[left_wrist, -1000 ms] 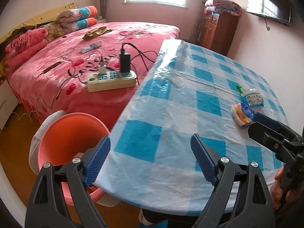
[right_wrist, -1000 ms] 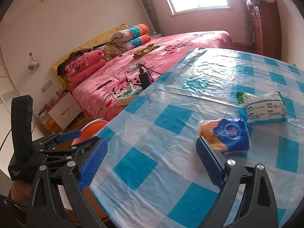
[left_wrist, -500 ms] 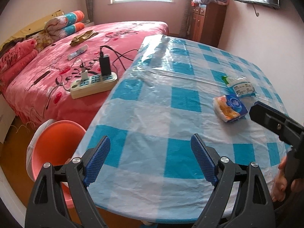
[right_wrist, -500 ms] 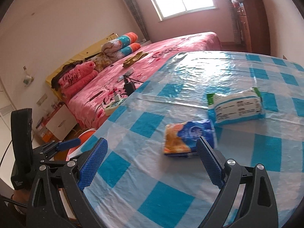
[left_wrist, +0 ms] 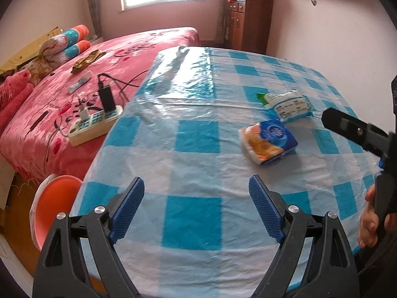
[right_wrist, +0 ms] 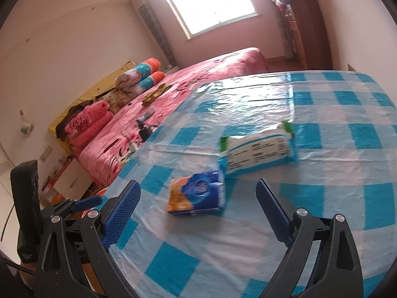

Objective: Collect trash
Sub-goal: 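Move both grippers back over the table toward the remaining packs, then grasp the blue tissue pack with the left gripper while the right gripper grasps the white-green wet-wipe pack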

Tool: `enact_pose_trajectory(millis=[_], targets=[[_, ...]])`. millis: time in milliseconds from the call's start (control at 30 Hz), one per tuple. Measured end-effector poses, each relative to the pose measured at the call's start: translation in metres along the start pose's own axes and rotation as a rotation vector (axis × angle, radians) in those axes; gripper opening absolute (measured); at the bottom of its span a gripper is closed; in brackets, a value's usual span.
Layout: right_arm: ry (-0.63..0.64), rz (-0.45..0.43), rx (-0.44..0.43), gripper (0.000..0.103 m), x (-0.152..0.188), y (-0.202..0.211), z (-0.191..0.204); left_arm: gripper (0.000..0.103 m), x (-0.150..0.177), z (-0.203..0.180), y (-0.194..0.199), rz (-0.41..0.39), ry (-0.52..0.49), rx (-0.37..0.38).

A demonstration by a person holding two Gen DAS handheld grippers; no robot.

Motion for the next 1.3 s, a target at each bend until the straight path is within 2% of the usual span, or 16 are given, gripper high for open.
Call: enact_pose_trajectory(millis=[400, 633, 833, 1033, 1300], targets=[[-0.143, -0.036, 0.083, 0.093, -0.018, 0.016, -0.079, 0.087, -0.015, -0.061, -0.018, 0.021, -0.093, 0.074], [-0.188, -0.031, 0.108, 0.093, -0.020, 0.018, -0.108, 0.087, -0.021, -0.091, -0.038, 0.055, -0.132, 0.094], [-0.190, -0.003, 0.108, 0.093, -0.017, 0.010, -0.116, 0.087, -0.020, -0.098, -0.058, 0.104, -0.088, 0.099], [-0.180, 0.020, 0.094, 0.093, -0.014, 0.003, -0.114, 0.087, -0.028, -0.098, -0.068, 0.107, -0.029, 0.110], [-0.153, 0.042, 0.086, 0.093, -0.011, -0.007, -0.109, 0.090, -0.034, -0.103, -0.076, 0.118, -0.023, 0.113]])
Point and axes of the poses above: each gripper's, at about its wrist camera, not at the fingertips, and y roughly against the way its jaws point, z to its left, x to its underside, the point moved 9 cm from there along -y, roughly the way its jaws point, and after that the axes turned 3 degrees about x, right-handed, at the moved point
